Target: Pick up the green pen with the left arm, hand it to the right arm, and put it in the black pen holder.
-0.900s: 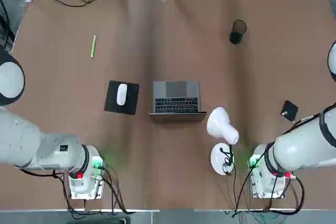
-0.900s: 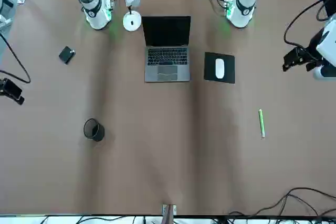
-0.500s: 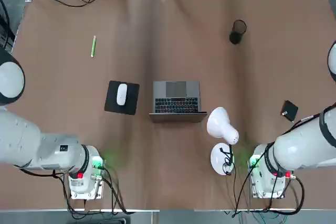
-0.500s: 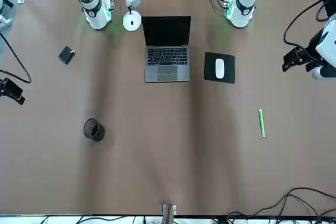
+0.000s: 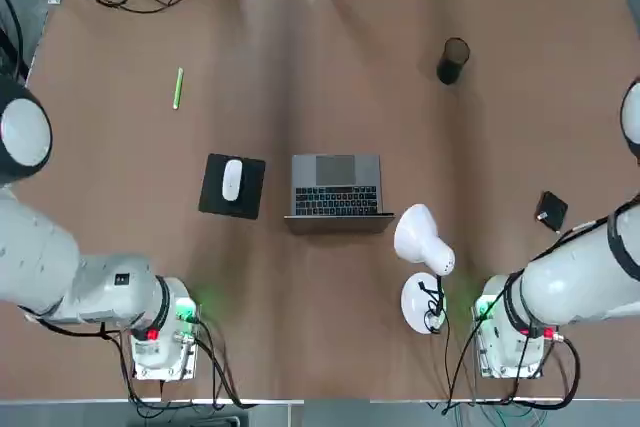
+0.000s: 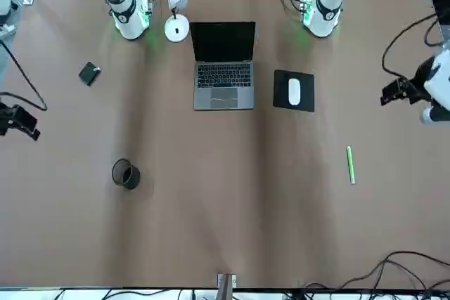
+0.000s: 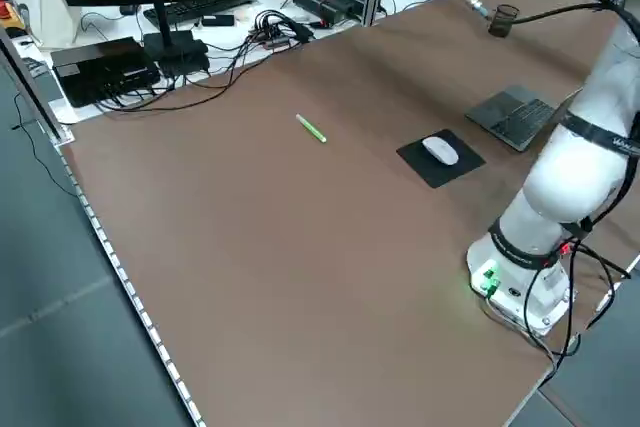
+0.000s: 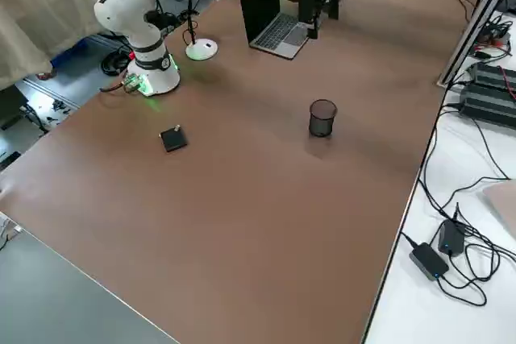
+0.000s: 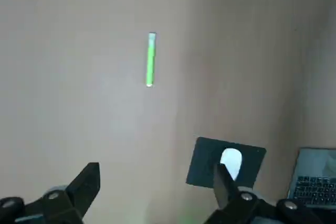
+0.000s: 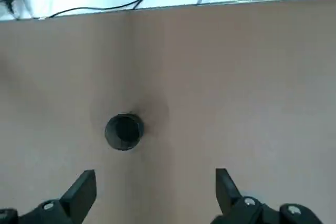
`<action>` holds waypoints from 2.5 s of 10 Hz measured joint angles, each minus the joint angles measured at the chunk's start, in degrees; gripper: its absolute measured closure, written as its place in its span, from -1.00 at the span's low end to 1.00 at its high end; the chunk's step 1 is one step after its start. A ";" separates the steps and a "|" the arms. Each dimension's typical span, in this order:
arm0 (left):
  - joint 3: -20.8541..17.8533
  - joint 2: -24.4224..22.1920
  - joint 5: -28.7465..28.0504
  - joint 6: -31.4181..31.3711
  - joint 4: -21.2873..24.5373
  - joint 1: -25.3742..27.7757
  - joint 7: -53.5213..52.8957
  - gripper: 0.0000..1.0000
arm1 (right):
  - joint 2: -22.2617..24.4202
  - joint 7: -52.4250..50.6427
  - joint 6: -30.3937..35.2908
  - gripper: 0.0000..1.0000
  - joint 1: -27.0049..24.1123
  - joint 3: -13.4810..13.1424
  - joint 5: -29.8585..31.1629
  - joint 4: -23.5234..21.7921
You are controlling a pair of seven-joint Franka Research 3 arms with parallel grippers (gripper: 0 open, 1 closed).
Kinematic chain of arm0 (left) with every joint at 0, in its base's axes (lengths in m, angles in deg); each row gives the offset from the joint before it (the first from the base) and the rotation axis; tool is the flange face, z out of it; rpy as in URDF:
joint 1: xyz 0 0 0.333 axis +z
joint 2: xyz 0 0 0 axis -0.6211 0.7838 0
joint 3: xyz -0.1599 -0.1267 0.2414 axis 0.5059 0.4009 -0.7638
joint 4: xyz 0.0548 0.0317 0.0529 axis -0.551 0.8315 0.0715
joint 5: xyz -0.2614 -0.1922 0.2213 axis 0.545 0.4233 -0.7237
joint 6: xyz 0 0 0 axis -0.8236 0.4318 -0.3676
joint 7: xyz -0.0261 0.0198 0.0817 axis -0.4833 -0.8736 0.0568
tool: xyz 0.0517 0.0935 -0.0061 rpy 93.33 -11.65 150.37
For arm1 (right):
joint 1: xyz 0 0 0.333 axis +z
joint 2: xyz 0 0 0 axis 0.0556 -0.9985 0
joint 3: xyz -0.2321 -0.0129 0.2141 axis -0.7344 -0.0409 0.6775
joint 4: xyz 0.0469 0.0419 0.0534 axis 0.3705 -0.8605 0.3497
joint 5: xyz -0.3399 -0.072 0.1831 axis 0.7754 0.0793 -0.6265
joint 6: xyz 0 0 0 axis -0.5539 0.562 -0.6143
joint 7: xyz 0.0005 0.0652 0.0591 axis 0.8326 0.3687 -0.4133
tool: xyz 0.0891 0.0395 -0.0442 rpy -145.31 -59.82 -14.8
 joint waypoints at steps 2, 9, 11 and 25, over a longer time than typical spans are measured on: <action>-0.10 4.60 0.00 -8.85 1.59 3.46 -1.65 -0.95 | -2.42 3.43 0.08 -1.00 3.44 0.17 -0.33 -0.34; 0.26 15.27 -0.01 -48.78 25.71 4.13 -0.94 -0.99 | -16.12 44.02 -18.15 -1.00 20.33 0.59 -13.93 -0.48; 0.82 19.30 -0.01 -52.13 25.81 2.72 2.47 -0.98 | -16.29 50.04 -18.69 -1.00 22.63 0.57 -19.05 -0.15; 0.50 21.34 -0.01 -52.55 28.73 2.39 4.96 -0.20 | -16.28 61.31 -19.05 -1.00 24.93 0.26 -22.03 0.11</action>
